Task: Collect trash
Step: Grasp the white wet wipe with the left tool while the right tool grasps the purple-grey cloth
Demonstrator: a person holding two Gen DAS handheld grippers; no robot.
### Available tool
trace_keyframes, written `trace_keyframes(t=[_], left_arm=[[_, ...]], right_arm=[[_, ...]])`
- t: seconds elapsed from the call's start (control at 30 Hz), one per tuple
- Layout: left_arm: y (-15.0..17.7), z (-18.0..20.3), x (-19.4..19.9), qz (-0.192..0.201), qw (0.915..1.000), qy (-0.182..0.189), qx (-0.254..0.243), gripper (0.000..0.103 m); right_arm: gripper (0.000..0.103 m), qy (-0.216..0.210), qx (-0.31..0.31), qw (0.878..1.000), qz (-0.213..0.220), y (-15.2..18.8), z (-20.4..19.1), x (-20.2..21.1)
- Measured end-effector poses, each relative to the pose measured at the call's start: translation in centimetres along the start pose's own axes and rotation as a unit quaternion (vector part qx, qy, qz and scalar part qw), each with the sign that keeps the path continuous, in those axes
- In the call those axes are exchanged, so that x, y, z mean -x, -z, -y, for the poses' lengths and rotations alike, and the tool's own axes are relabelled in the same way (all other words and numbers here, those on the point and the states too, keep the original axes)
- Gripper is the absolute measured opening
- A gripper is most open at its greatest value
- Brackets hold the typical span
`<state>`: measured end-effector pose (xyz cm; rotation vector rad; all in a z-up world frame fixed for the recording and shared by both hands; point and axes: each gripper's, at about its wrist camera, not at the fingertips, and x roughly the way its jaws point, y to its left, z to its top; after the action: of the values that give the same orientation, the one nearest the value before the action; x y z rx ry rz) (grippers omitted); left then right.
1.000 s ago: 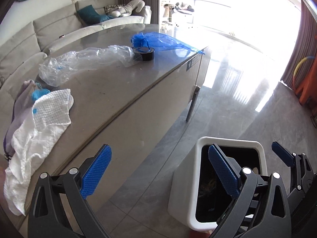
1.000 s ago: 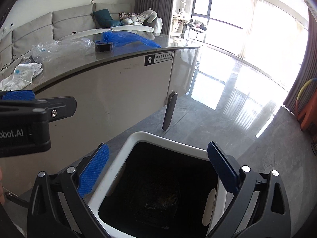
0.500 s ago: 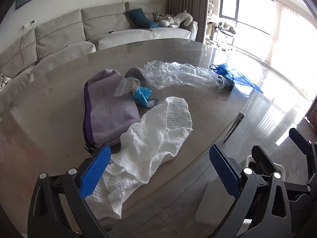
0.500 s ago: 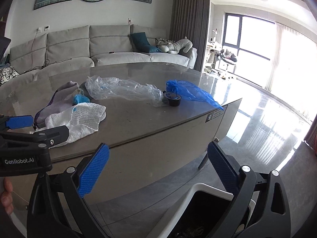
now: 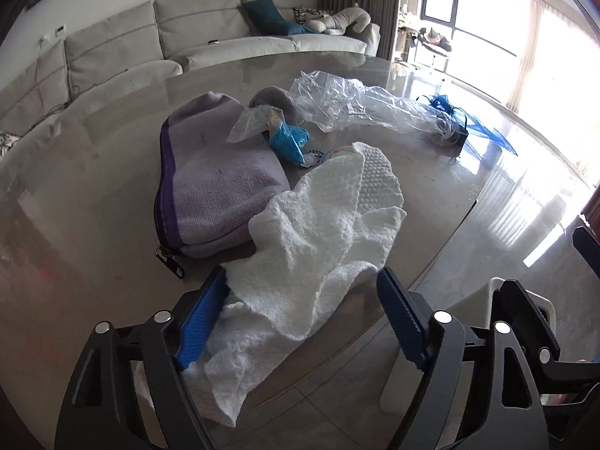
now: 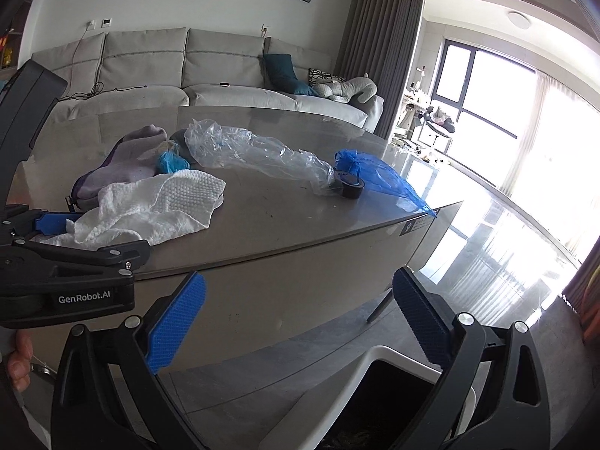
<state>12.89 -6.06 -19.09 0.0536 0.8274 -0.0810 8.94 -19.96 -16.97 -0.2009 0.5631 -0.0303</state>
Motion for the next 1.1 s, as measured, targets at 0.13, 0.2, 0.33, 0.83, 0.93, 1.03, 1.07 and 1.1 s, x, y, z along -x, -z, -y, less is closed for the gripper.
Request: trace_keyframes(t=[0.13,0.2,0.33,0.83,0.93,1.03,1.07,1.1], left_arm=[[-0.7,-1.3,-0.1,-0.005,0.9996,0.026,0.009,0.010],[-0.7,-1.9,0.3,-0.003,0.9994,0.030,0.019,0.009],[-1.2,-3.1,3.2,0.036,0.9991,0.010,0.021,0.009],[-5.7,-12.5,8.6,0.113,0.9901,-0.074,0.036,0.009],[-5.7,-13.6,8.0,0.111,0.9901,-0.074,0.044,0.009],[-5.5,-14.5,7.5,0.105,0.9906,-0.069,0.053,0.009],[-5.4,-14.8,7.3,0.104,0.9907,-0.069,0.055,0.009],[-5.3,-14.9,7.2,0.103,0.9907,-0.069,0.057,0.009]], right_arm=[[0.099,-0.001,-0.024,1.000,0.000,-0.1,0.6,0.2],[0.099,0.000,-0.027,1.000,0.001,-0.3,0.6,0.3],[0.099,-0.012,-0.027,0.999,0.012,-0.9,-0.1,0.6],[0.099,-0.160,-0.010,0.987,0.014,-7.9,-12.3,-4.3],[0.099,-0.167,-0.004,0.986,-0.009,-8.3,-14.2,-5.8],[0.099,-0.172,-0.002,0.984,-0.035,-8.1,-15.3,-7.2],[0.099,-0.176,-0.003,0.983,-0.042,-8.0,-15.5,-7.5],[0.099,-0.175,-0.003,0.983,-0.049,-7.8,-15.7,-7.7]])
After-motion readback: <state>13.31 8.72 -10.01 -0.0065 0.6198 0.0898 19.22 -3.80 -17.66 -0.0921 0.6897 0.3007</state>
